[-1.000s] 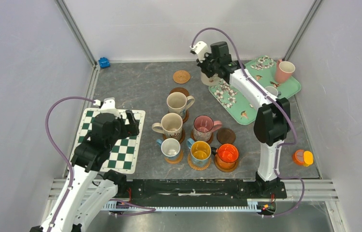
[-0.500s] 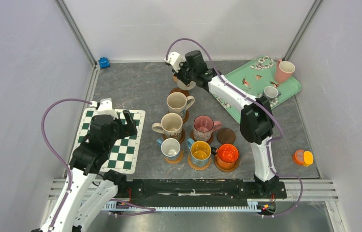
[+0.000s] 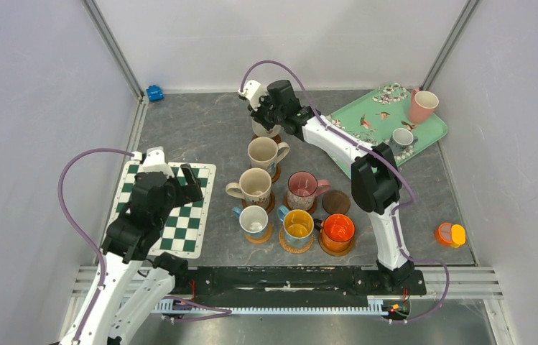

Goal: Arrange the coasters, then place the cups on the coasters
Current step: Place the cup on the coaster.

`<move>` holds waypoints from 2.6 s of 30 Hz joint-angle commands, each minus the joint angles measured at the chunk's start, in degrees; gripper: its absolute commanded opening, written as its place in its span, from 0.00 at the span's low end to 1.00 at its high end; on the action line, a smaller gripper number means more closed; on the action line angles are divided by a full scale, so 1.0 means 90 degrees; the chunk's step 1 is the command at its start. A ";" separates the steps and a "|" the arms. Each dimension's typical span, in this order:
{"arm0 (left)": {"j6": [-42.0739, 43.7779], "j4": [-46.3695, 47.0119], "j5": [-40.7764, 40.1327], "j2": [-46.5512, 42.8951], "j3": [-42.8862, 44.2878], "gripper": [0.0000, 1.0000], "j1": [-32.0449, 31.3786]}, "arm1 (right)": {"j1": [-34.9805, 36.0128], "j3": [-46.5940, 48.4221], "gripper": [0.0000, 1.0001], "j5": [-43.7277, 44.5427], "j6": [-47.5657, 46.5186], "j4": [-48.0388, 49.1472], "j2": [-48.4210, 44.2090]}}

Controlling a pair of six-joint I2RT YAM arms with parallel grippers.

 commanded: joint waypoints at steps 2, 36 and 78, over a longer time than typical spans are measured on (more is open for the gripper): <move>0.0084 0.0164 -0.0131 -0.0067 -0.0013 1.00 -0.0037 | 0.0000 0.0126 0.00 -0.0079 0.0020 0.1155 -0.0507; 0.0082 0.0178 -0.0122 -0.0080 -0.0032 1.00 -0.0045 | 0.0028 0.0149 0.00 -0.0228 0.0130 0.0479 -0.0520; 0.0111 0.0203 -0.0200 -0.0180 -0.0056 1.00 -0.0129 | 0.0118 0.0439 0.00 -0.0489 0.0402 0.0057 -0.0073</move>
